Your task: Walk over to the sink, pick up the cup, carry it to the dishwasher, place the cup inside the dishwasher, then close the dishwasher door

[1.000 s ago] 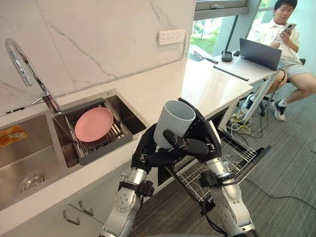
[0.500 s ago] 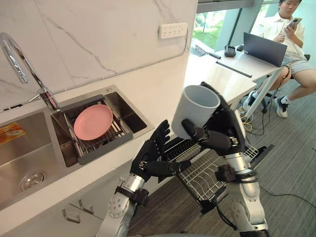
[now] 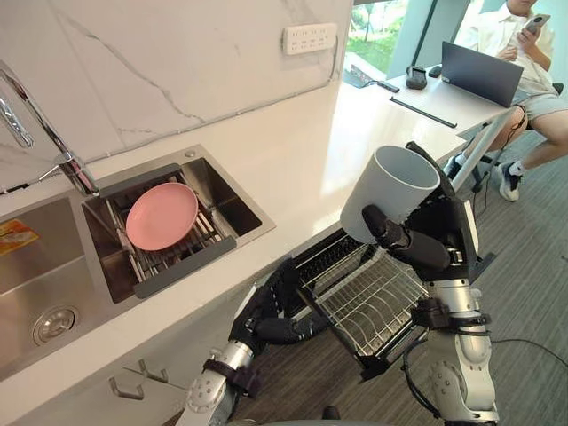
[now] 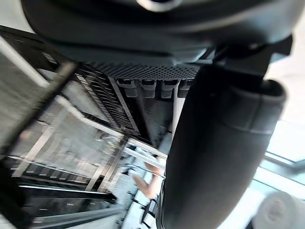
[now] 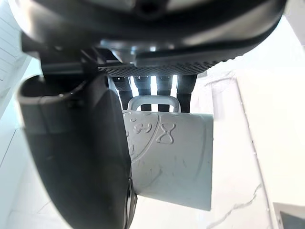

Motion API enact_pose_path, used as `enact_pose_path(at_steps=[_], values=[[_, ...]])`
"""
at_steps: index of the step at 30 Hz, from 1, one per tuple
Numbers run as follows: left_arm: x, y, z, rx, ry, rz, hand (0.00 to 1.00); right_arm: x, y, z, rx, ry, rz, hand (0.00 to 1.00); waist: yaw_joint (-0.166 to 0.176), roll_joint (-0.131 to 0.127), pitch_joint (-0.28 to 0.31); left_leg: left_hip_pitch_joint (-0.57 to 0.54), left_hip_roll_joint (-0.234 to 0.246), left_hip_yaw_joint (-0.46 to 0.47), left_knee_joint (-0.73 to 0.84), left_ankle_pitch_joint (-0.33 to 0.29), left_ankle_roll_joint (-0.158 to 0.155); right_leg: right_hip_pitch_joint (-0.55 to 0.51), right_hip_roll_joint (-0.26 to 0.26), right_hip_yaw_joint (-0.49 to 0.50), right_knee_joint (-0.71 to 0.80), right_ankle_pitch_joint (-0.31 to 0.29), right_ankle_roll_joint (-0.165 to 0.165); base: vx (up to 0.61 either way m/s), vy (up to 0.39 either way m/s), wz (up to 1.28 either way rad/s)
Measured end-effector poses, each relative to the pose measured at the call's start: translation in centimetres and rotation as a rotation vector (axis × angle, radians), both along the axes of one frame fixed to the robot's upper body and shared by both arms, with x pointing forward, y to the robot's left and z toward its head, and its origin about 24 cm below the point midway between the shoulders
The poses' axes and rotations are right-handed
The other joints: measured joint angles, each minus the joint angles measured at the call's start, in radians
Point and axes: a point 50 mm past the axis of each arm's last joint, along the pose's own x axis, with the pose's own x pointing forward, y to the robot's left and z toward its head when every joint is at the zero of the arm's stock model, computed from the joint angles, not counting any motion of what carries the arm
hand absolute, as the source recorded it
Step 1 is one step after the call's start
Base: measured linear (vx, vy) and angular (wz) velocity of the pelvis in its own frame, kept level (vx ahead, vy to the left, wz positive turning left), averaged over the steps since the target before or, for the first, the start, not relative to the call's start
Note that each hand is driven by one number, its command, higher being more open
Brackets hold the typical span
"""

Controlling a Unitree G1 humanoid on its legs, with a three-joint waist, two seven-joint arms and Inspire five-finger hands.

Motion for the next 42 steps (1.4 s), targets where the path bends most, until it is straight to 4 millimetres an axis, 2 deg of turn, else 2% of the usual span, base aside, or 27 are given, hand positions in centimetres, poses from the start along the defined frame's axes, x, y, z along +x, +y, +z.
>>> enact_pose_path(at_steps=[3,7,12,21,27,32,37,42], values=[[-1.6,0.7,-2.1,0.041,0.114,0.042,1.0,-0.7,-0.8,-0.7,-0.003,0.035,-0.036,0.0,-0.001,0.0,0.0,-0.004,0.0,0.002,-0.001,0.0,0.0,-0.006,0.001,0.001,-0.001,0.0,0.0,0.0,0.0,0.0],[-2.9,1.7,-3.8,0.102,0.2,0.086,1.0,-1.3,-1.4,-1.6,-0.003,0.08,-0.063,0.0,-0.001,0.001,0.001,-0.004,0.0,0.003,-0.003,0.0,0.0,-0.006,0.0,0.002,-0.003,0.0,0.0,0.0,0.0,0.0],[-5.7,4.1,-7.2,0.305,0.356,0.146,1.0,-1.3,-1.9,-3.9,0.006,0.185,-0.081,0.0,-0.011,0.011,0.0,-0.002,0.002,0.004,-0.009,0.001,-0.001,-0.006,0.002,0.001,-0.006,0.0,0.0,0.0,0.0,0.0],[-7.8,7.9,-8.9,0.447,0.473,0.352,1.0,-2.2,-2.1,-6.7,-0.049,0.338,-0.106,0.0,-0.015,0.034,-0.004,0.008,0.002,0.003,-0.021,0.005,-0.005,0.004,0.004,-0.001,-0.014,0.002,0.002,0.0,0.0,0.0],[-9.3,8.6,-9.4,0.461,0.529,0.4,1.0,-2.8,-2.2,-7.8,-0.097,0.406,-0.125,0.0,-0.013,0.032,-0.003,0.009,0.003,0.003,-0.018,0.005,-0.005,0.006,0.004,-0.001,-0.012,0.002,0.002,-0.03,-0.012,0.0],[-9.7,8.9,-9.6,0.468,0.553,0.413,1.0,-3.0,-2.6,-9.0,-0.176,0.49,-0.132,0.0,-0.008,0.026,0.007,0.008,0.007,0.005,-0.005,0.001,-0.01,0.004,0.006,0.001,-0.001,0.0,0.002,0.0,-0.001,-0.01],[-8.7,9.1,-9.7,0.472,0.54,0.409,1.0,-2.2,-3.3,-9.6,-0.277,0.548,-0.139,0.0,0.001,0.027,0.068,-0.063,0.038,0.005,0.124,-0.05,-0.014,-0.066,0.014,0.005,0.116,-0.047,-0.003,-0.08,-0.014,-0.02],[-6.9,9.3,-9.4,0.475,0.503,0.404,1.0,-0.4,-3.7,-9.1,-0.331,0.544,-0.186,0.0,0.007,0.027,0.142,-0.164,0.074,-0.002,0.267,-0.099,-0.014,-0.162,0.031,0.001,0.238,-0.092,-0.014,-0.11,-0.026,0.0]])
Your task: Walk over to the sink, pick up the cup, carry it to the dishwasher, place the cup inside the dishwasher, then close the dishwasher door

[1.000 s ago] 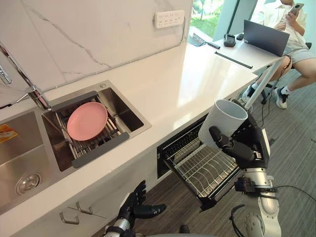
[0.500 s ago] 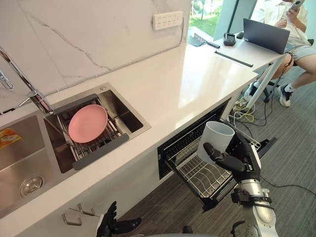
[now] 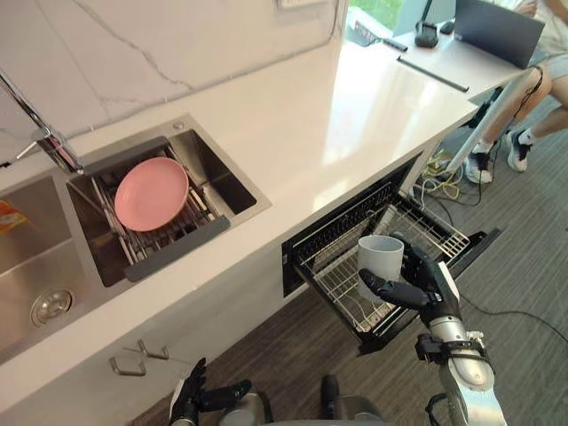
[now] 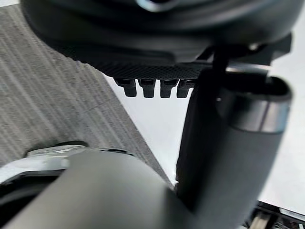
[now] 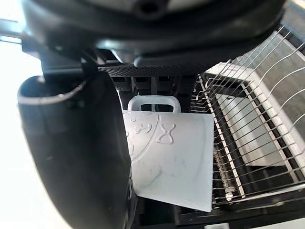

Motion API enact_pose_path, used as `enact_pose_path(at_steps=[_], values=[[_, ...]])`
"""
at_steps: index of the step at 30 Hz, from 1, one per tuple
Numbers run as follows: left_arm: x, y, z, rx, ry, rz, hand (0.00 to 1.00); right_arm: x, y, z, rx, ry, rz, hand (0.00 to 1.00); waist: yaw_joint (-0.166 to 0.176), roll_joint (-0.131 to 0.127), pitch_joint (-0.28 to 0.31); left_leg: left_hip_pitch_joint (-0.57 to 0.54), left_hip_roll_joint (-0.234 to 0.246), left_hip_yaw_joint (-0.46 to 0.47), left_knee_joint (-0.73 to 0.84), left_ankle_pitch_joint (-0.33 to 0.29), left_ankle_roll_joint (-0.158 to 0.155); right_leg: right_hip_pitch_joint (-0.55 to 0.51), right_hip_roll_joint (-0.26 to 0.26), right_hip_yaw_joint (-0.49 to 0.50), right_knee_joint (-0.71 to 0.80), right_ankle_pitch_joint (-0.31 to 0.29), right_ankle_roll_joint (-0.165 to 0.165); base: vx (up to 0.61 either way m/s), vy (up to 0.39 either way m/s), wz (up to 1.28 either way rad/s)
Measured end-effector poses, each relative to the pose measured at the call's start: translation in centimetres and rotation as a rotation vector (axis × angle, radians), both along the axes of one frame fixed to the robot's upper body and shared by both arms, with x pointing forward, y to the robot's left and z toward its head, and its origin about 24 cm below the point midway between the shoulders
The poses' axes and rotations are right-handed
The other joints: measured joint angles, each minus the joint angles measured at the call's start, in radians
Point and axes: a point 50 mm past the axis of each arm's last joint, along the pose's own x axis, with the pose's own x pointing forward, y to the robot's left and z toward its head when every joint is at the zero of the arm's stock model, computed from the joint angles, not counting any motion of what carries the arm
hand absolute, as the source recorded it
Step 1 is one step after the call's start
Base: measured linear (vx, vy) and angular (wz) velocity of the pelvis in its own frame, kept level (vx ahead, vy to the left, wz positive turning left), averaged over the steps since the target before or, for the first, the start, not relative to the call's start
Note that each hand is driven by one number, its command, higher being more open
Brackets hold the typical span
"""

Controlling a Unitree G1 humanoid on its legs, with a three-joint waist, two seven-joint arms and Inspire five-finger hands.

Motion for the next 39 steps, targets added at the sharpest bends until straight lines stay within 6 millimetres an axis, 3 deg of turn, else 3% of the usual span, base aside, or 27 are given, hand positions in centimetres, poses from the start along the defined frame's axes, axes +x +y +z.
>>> enact_pose_path(at_steps=[7,10,15,21,29,39], values=[[4.6,0.4,1.4,0.009,-0.108,-0.021,1.0,2.7,1.6,1.5,-0.076,-0.056,0.005,0.0,0.024,-0.011,0.11,-0.193,0.049,-0.013,0.235,-0.081,0.001,-0.216,-0.003,-0.036,0.273,-0.11,-0.018,-0.1,-0.006,-0.04],[7.6,0.2,2.6,-0.001,-0.199,-0.028,1.0,5.3,1.9,4.0,-0.11,-0.144,0.011,0.0,0.044,-0.013,0.154,-0.338,0.069,-0.02,0.362,-0.118,0.005,-0.363,-0.02,-0.065,0.409,-0.135,-0.017,-0.11,-0.015,-0.08],[10.5,0.0,4.0,-0.001,-0.28,-0.02,1.0,8.0,1.6,7.5,-0.171,-0.225,0.028,0.0,0.056,-0.014,0.199,-0.46,0.081,-0.046,0.443,-0.131,0.006,-0.476,-0.023,-0.084,0.491,-0.154,-0.026,-0.06,-0.039,0.07],[11.0,0.0,4.3,-0.023,-0.305,0.011,1.0,10.4,0.8,9.6,-0.273,-0.234,0.014,0.0,0.06,-0.015,0.208,-0.487,0.083,-0.047,0.445,-0.131,0.003,-0.508,-0.025,-0.088,0.499,-0.154,-0.034,0.0,-0.006,0.0],[11.3,-0.2,4.5,-0.047,-0.326,0.02,1.0,13.0,-0.8,10.5,-0.356,-0.142,-0.005,0.0,0.066,-0.015,0.208,-0.495,0.065,-0.038,0.382,-0.11,-0.003,-0.524,-0.039,-0.091,0.461,-0.145,-0.031,0.06,0.002,0.03],[12.2,-2.4,5.1,-0.12,-0.375,-0.01,1.0,15.7,-0.1,11.7,-0.504,-0.07,0.087,0.0,0.067,-0.015,0.208,-0.489,0.034,-0.038,0.279,-0.053,-0.014,-0.521,-0.061,-0.11,0.389,-0.116,-0.032,0.07,-0.007,0.08]])
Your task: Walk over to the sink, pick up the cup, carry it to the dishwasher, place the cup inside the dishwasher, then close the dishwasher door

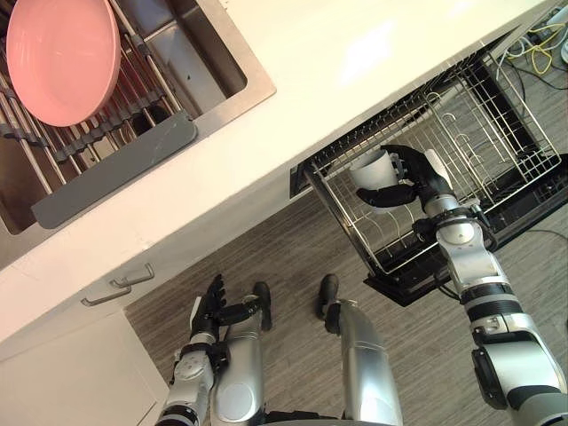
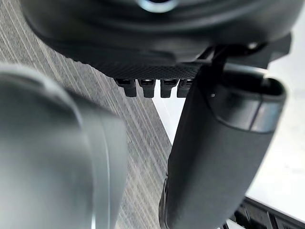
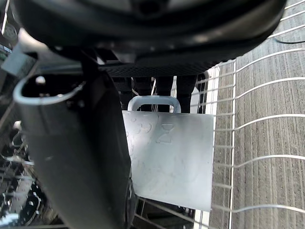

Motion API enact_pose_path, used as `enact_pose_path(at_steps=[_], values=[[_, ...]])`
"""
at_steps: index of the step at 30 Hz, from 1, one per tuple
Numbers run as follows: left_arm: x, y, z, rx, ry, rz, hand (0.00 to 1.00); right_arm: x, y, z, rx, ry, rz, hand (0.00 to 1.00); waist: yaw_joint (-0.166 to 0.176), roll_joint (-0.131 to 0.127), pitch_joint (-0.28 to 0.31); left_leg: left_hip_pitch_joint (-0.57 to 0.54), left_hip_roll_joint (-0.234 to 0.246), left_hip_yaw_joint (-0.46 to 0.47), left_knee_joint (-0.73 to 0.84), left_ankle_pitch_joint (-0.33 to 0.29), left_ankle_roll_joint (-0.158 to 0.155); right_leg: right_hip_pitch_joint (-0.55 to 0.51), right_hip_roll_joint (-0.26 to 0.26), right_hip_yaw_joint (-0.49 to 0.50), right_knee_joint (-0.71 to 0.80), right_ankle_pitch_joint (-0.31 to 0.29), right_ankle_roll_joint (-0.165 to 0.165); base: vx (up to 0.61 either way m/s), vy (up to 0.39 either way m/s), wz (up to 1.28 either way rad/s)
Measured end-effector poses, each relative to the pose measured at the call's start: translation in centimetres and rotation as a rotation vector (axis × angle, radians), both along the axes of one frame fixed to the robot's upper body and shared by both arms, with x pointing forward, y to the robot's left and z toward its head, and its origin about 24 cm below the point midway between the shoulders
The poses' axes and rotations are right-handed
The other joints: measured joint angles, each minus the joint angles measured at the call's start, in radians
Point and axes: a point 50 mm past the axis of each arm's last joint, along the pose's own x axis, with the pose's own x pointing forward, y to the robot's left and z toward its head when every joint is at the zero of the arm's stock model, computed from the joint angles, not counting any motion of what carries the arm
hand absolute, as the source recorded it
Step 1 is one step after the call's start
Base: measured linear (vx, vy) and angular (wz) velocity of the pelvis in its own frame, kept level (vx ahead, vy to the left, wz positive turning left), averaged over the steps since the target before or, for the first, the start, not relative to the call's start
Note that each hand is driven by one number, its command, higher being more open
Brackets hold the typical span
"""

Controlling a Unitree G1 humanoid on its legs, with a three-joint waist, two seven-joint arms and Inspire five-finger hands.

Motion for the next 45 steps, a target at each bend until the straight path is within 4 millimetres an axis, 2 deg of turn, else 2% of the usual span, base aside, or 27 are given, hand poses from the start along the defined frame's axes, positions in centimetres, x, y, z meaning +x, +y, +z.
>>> enact_pose_path(at_steps=[2,3,11,20,25,28,30,31,34,36,40,45], values=[[0.0,-0.1,0.0,-0.002,0.001,0.0,1.0,0.1,0.2,-0.2,-0.022,0.017,0.009,0.0,0.001,0.0,0.0,0.002,-0.006,0.0,-0.013,0.011,-0.001,0.003,-0.006,-0.002,-0.008,0.002,0.0,0.01,0.0,0.09],[0.0,-0.1,0.0,-0.003,0.002,0.002,1.0,0.1,0.2,-0.4,-0.031,0.026,0.01,1.0,0.003,0.0,0.0,0.002,-0.011,-0.001,-0.022,0.019,-0.001,0.003,-0.009,-0.004,-0.013,0.006,0.0,0.0,-0.001,0.1],[0.1,-0.2,0.0,-0.005,-0.001,0.007,1.0,0.3,0.6,-1.8,-0.039,0.075,0.009,1.0,0.011,0.001,0.0,-0.002,-0.014,-0.002,-0.047,0.033,0.003,-0.008,-0.011,-0.008,-0.022,0.017,-0.008,-0.04,-0.024,0.03],[0.4,-0.7,0.1,-0.007,-0.007,-0.01,1.0,0.1,0.4,-1.3,-0.006,-0.003,-0.027,1.0,0.008,0.004,-0.003,0.003,-0.014,-0.003,-0.047,0.041,0.001,-0.004,-0.011,-0.01,-0.017,0.018,-0.01,0.0,-0.003,0.0],[0.4,-1.2,0.2,-0.022,-0.009,-0.014,1.0,-2.2,0.8,0.0,0.125,-0.188,-0.022,1.0,0.006,0.006,-0.003,0.073,-0.014,0.0,-0.056,0.041,0.0,0.066,-0.01,-0.011,-0.027,0.017,-0.009,0.0,0.0,0.0],[-0.2,-1.4,-0.1,-0.029,0.001,-0.016,1.0,-5.2,1.6,1.6,0.231,-0.364,0.005,1.0,-0.014,0.005,-0.004,0.132,-0.014,0.0,-0.069,0.036,0.001,0.126,-0.009,-0.013,-0.037,0.01,-0.009,-0.05,-0.004,0.0],[-1.5,-1.1,-0.9,-0.03,0.046,-0.006,1.0,-7.8,2.3,1.2,0.283,-0.427,0.021,1.0,-0.024,0.001,-0.042,0.17,-0.012,0.008,-0.08,0.026,0.004,0.154,-0.006,-0.01,-0.038,-0.005,-0.005,-0.05,-0.017,-0.09],[-1.9,-1.0,-1.1,-0.029,0.061,-0.002,1.0,-8.4,2.5,0.8,0.295,-0.424,0.021,1.0,-0.027,-0.002,-0.061,0.177,-0.012,0.012,-0.086,0.026,0.004,0.158,-0.005,-0.008,-0.04,-0.009,-0.001,0.01,-0.029,-0.1],[-3.9,-0.8,-2.2,-0.016,0.125,0.002,1.0,-10.7,2.9,-1.8,0.351,-0.356,-0.01,1.0,-0.035,-0.006,-0.122,0.254,-0.011,0.029,-0.143,0.026,0.003,0.222,0.002,-0.006,-0.078,-0.01,-0.002,0.07,-0.03,-0.11],[-5.6,-0.6,-3.1,-0.002,0.188,0.0,1.0,-12.1,2.6,-3.9,0.388,-0.28,-0.047,1.0,-0.047,-0.008,-0.186,0.318,-0.019,0.029,-0.219,0.048,-0.006,0.275,0.003,-0.013,-0.13,-0.006,0.003,0.15,-0.023,0.01],[-7.9,-0.3,-4.5,0.003,0.285,0.013,1.0,-13.4,2.4,-5.3,0.513,-0.249,-0.047,1.0,-0.071,-0.002,-0.27,0.407,-0.036,0.025,-0.364,0.105,-0.022,0.355,0.011,-0.028,-0.243,0.031,0.001,0.19,-0.011,0.08],[-9.8,-0.2,-5.5,0.003,0.368,0.038,1.0,-14.3,3.4,-6.5,0.673,-0.241,-0.013,1.0,-0.076,0.012,-0.314,0.52,-0.046,0.026,-0.458,0.139,-0.038,0.49,0.022,-0.036,-0.373,0.062,0.019,0.16,0.037,0.02]])
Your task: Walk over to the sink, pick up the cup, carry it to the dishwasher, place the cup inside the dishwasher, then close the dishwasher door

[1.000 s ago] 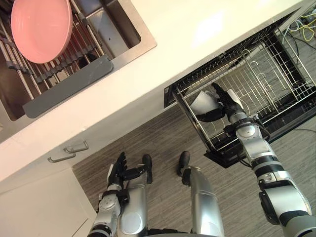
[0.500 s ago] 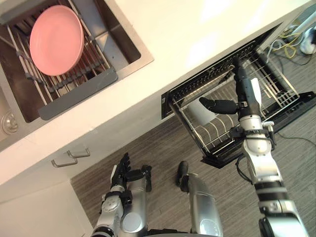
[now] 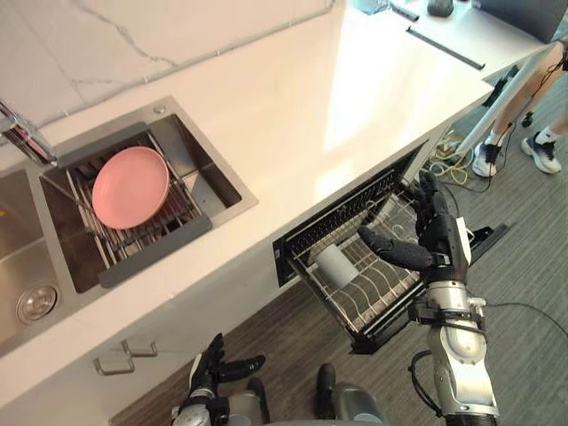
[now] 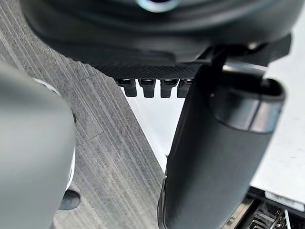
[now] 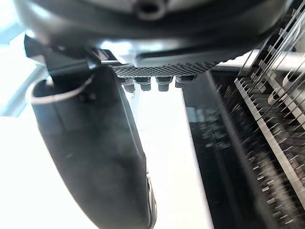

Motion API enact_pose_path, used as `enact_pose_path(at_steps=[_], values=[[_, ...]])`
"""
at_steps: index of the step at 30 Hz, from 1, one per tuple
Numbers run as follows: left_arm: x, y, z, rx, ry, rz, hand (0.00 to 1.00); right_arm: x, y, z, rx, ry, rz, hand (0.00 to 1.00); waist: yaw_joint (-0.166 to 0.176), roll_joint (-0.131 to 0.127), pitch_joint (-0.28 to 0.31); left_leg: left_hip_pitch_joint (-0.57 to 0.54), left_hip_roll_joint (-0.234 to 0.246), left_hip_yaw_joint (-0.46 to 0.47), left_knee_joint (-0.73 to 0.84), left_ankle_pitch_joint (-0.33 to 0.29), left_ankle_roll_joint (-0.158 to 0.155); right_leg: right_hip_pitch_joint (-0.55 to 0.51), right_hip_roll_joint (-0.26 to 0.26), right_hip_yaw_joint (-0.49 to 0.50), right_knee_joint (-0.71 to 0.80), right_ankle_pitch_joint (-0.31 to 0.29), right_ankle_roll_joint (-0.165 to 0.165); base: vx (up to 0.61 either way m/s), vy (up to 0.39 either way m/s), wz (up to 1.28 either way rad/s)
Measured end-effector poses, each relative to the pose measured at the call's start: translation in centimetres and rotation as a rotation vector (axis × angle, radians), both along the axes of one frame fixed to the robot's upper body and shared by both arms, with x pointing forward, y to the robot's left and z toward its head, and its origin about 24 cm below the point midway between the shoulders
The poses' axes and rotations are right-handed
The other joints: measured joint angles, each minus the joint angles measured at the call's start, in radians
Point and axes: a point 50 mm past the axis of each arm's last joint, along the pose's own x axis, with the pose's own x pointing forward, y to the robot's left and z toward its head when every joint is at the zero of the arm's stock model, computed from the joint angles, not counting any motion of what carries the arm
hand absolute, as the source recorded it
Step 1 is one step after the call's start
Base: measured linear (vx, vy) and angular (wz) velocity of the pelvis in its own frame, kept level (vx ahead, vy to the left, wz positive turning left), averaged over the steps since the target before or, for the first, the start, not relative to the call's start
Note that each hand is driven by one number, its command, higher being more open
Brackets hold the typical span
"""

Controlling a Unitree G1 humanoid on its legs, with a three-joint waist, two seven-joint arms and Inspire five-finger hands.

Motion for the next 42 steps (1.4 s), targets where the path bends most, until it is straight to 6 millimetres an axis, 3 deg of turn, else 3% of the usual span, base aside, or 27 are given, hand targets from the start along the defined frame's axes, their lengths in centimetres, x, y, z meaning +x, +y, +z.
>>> enact_pose_path(at_steps=[8,13,16,17,19,21,22,25,26,27,28,29,31,33,34,35,38,40,42], values=[[-0.6,-0.2,-0.2,0.0,0.013,0.035,1.0,-0.3,3.2,-1.9,0.075,0.054,0.126,1.0,0.001,0.007,-0.017,0.079,-0.02,-0.005,-0.017,0.004,0.002,0.124,-0.01,-0.012,-0.096,0.029,0.018,0.03,0.043,0.04],[-0.7,-0.2,-0.2,-0.006,0.006,0.038,1.0,-1.0,3.7,-3.0,0.083,0.1,0.151,1.0,0.0,0.007,-0.017,0.068,-0.024,-0.027,0.018,0.012,0.006,0.172,-0.026,-0.085,-0.097,0.027,0.018,-0.08,-0.004,0.42],[-0.7,-0.3,-0.2,-0.016,-0.001,0.013,1.0,-1.0,2.9,-2.9,0.072,0.092,0.105,1.0,-0.002,-0.005,-0.014,0.062,-0.037,0.022,-0.051,0.064,0.02,0.183,-0.063,-0.179,-0.095,0.023,0.018,-0.14,0.015,0.96],[-0.8,-0.5,-0.2,-0.021,0.0,0.008,1.0,-1.1,2.0,-2.8,0.062,0.091,0.066,1.0,-0.006,0.0,-0.016,0.061,-0.013,0.126,-0.065,0.055,0.031,0.187,-0.075,-0.231,-0.084,0.004,0.013,-0.19,0.061,1.41],[-0.8,-0.5,-0.2,-0.017,-0.002,-0.003,1.0,-1.1,0.9,-2.8,0.04,0.095,0.012,1.0,-0.009,-0.002,-0.016,0.066,0.006,0.25,-0.063,0.056,0.033,0.194,-0.133,-0.312,-0.034,-0.024,0.056,-0.13,0.122,1.31],[-0.8,-0.5,-0.2,-0.017,-0.002,0.0,1.0,-0.9,0.7,-2.6,0.034,0.088,0.005,1.0,-0.005,-0.002,-0.015,0.057,-0.016,0.245,-0.057,0.057,0.038,0.179,-0.171,-0.327,0.017,-0.04,0.074,-0.04,0.195,0.53],[-0.8,-0.4,-0.2,-0.012,-0.002,0.004,1.0,-0.6,1.0,-2.3,0.036,0.075,0.011,1.0,0.003,-0.002,-0.016,0.049,-0.048,0.242,-0.054,0.038,0.059,0.163,-0.217,-0.324,0.072,-0.054,0.092,-0.01,0.294,0.25],[-0.7,-0.1,-0.1,-0.004,-0.003,0.001,1.0,-0.2,2.0,-2.2,0.047,0.067,0.032,1.0,0.002,-0.011,-0.009,0.049,-0.1,0.221,-0.035,0.005,0.098,0.154,-0.285,-0.325,0.156,-0.06,0.11,0.05,0.221,0.24],[-0.6,-0.1,-0.1,0.002,-0.001,-0.009,1.0,-0.2,2.2,-2.2,0.043,0.07,0.03,1.0,0.002,-0.012,-0.006,0.055,-0.112,0.214,-0.032,-0.003,0.109,0.128,-0.314,-0.31,0.234,-0.063,0.097,0.08,0.183,0.36],[-0.6,0.0,-0.1,0.015,0.007,-0.03,1.0,-0.2,2.4,-2.2,0.046,0.073,0.021,1.0,-0.005,-0.015,-0.001,0.068,-0.126,0.191,-0.033,-0.004,0.111,0.081,-0.345,-0.258,0.364,-0.05,0.032,0.08,0.169,0.49],[-0.5,0.2,-0.1,0.022,0.013,-0.037,1.0,-0.2,2.4,-2.3,0.041,0.076,0.012,1.0,-0.012,-0.019,0.002,0.088,-0.131,0.168,-0.039,-0.006,0.117,0.051,-0.351,-0.199,0.447,-0.029,-0.003,0.14,0.168,0.65],[-0.5,0.4,-0.1,0.03,0.014,-0.038,1.0,-0.1,2.5,-2.2,0.03,0.076,0.004,1.0,-0.02,-0.02,0.004,0.11,-0.134,0.14,-0.047,-0.005,0.123,0.035,-0.334,-0.135,0.501,-0.033,0.001,0.19,0.1,0.84],[-0.4,1.2,0.0,0.049,0.024,-0.041,1.0,-0.1,2.4,-2.2,0.017,0.075,-0.013,1.0,-0.033,-0.036,0.008,0.125,-0.133,0.078,-0.06,-0.002,0.126,0.021,-0.246,-0.04,0.494,-0.092,0.023,0.19,0.004,0.94],[-0.5,2.0,-0.1,0.069,0.049,-0.046,1.0,-0.1,1.9,-2.0,0.001,0.072,-0.04,1.0,-0.047,-0.063,0.002,0.119,-0.128,0.003,-0.054,0.01,0.133,0.022,-0.116,0.059,0.32,-0.123,0.032,0.21,-0.073,1.08],[-0.5,2.1,0.0,0.072,0.051,-0.047,1.0,0.0,1.7,-1.9,-0.003,0.067,-0.045,1.0,-0.046,-0.067,-0.001,0.115,-0.131,-0.009,-0.05,0.01,0.133,0.024,-0.099,0.068,0.262,-0.113,0.035,0.22,-0.096,0.88],[-0.4,2.2,0.0,0.077,0.051,-0.051,1.0,0.2,1.5,-1.7,-0.009,0.057,-0.053,1.0,-0.046,-0.079,-0.003,0.112,-0.144,-0.03,-0.041,0.01,0.131,0.024,-0.089,0.067,0.17,-0.062,0.05,0.22,-0.099,0.67],[-0.4,1.6,-0.1,0.072,0.052,-0.057,1.0,0.7,0.9,-1.3,-0.027,0.044,-0.092,1.0,-0.031,-0.037,-0.008,0.118,-0.109,-0.041,-0.046,0.007,0.105,0.095,-0.047,0.049,0.052,-0.02,0.046,0.21,-0.073,0.19],[-0.5,1.6,-0.2,0.073,0.056,-0.05,1.0,0.9,0.7,-1.3,-0.036,0.043,-0.102,1.0,-0.032,-0.03,-0.01,0.123,-0.094,-0.029,-0.049,0.007,0.09,0.117,-0.03,0.053,0.003,-0.003,0.04,0.19,-0.055,-0.19],[-0.6,1.6,-0.2,0.086,0.062,-0.068,1.0,0.8,0.0,-1.4,-0.046,0.051,-0.118,1.0,-0.041,-0.03,-0.009,0.134,-0.089,-0.023,-0.004,-0.01,0.054,0.162,-0.028,0.06,-0.025,-0.002,0.039,0.16,-0.033,-0.15]])
